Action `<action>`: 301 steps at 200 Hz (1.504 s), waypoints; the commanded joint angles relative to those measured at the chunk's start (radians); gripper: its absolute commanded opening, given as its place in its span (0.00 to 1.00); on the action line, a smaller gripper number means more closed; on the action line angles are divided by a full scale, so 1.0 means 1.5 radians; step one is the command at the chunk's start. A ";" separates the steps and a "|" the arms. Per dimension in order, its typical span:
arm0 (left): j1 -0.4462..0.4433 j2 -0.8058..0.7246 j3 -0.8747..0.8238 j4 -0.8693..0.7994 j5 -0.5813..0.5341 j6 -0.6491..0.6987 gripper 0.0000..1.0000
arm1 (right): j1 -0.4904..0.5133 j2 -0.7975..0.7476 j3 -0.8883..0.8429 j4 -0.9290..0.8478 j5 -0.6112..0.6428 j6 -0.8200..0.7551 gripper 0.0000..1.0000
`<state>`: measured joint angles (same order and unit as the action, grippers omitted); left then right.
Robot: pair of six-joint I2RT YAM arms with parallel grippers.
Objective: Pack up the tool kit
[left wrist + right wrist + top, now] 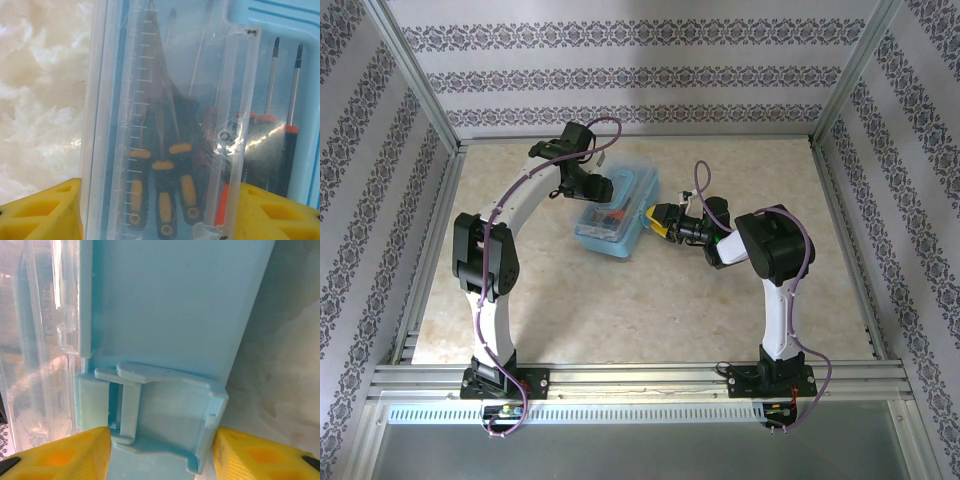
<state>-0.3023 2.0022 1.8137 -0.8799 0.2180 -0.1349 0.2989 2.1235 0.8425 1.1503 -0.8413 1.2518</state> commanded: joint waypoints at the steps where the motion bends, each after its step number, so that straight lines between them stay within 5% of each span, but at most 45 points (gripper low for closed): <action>1: 0.013 0.034 -0.041 -0.072 -0.009 -0.015 0.49 | -0.001 -0.022 -0.009 0.053 -0.021 0.001 0.55; 301: -0.048 0.021 -0.016 -0.117 -0.097 -0.016 0.48 | -0.007 -0.105 -0.051 0.025 0.013 -0.029 0.43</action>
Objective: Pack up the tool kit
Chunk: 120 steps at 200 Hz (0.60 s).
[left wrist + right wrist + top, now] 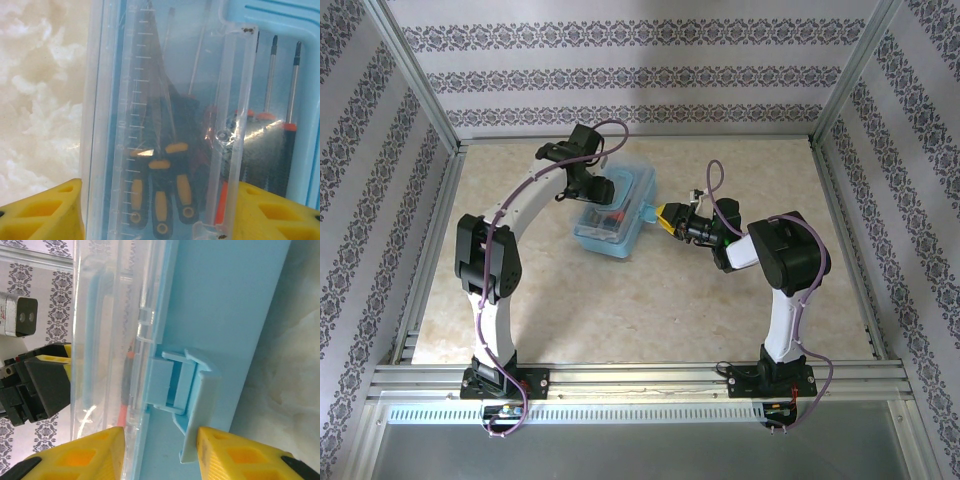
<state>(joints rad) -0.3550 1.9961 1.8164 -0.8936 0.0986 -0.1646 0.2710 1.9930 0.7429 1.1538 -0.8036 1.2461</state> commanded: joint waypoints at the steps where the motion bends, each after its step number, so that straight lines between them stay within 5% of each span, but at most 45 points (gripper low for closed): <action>1: -0.013 0.025 -0.017 -0.108 -0.017 0.003 0.48 | 0.011 -0.018 0.015 0.023 -0.012 -0.025 0.43; 120: -0.057 0.053 -0.014 -0.115 -0.047 -0.002 0.49 | 0.020 0.044 0.041 0.041 -0.005 -0.007 0.42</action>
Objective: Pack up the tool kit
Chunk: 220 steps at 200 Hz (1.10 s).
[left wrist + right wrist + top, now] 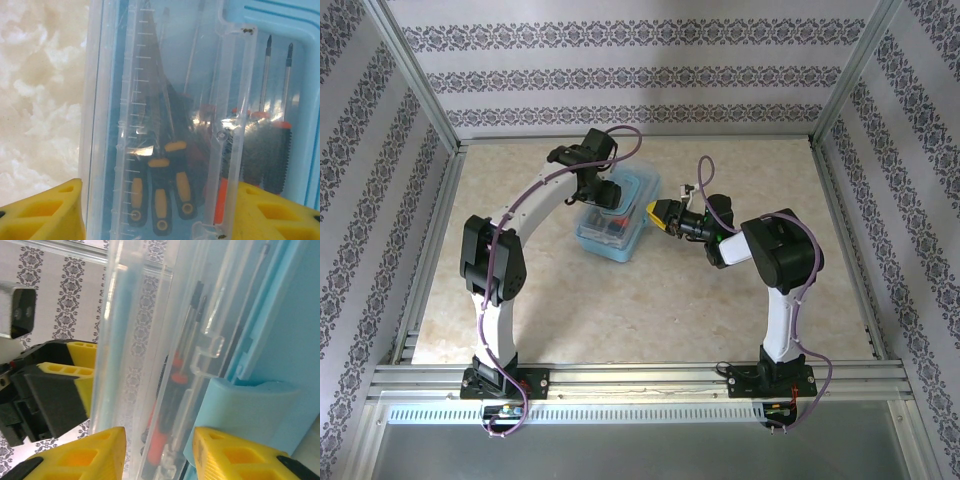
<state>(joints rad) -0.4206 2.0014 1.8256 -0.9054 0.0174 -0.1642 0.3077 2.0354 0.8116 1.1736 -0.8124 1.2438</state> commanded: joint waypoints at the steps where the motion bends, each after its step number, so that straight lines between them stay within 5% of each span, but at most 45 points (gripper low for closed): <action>1: -0.013 0.050 -0.020 -0.107 0.005 -0.002 0.49 | -0.004 0.017 -0.006 0.027 0.000 -0.006 0.42; 220: -0.022 0.084 -0.019 -0.114 -0.027 -0.003 0.45 | -0.019 0.061 0.012 0.062 -0.011 0.038 0.39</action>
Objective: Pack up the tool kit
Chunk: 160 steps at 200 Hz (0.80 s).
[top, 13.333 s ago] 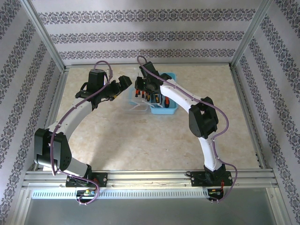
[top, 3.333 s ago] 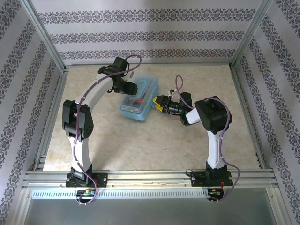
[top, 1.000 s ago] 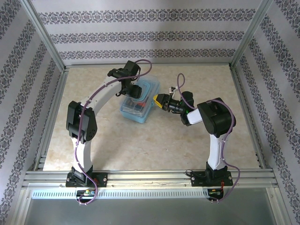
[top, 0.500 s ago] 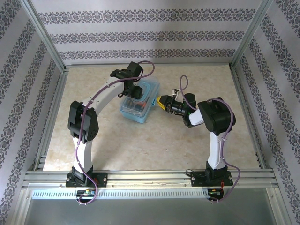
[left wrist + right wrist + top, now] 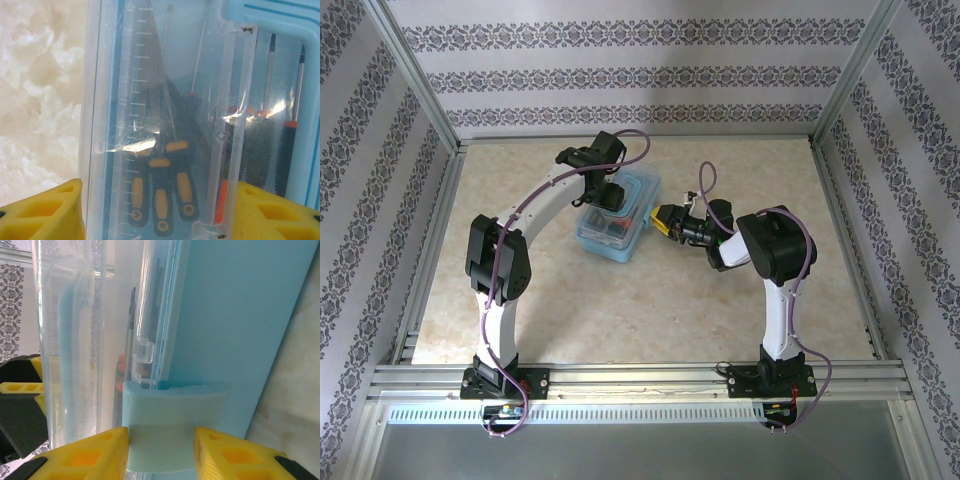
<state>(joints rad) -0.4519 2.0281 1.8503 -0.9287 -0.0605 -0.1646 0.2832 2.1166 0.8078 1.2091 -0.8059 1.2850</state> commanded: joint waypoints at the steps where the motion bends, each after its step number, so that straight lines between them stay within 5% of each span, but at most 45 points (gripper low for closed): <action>1: -0.002 0.066 -0.035 -0.098 0.025 -0.003 0.45 | -0.003 0.008 0.014 0.039 -0.015 0.011 0.39; 160: -0.012 0.078 -0.032 -0.102 0.027 0.001 0.44 | 0.018 -0.045 0.024 0.006 -0.020 0.006 0.32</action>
<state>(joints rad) -0.4591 2.0357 1.8591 -0.9356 -0.0711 -0.1646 0.2924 2.0815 0.8227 1.1931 -0.8173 1.3067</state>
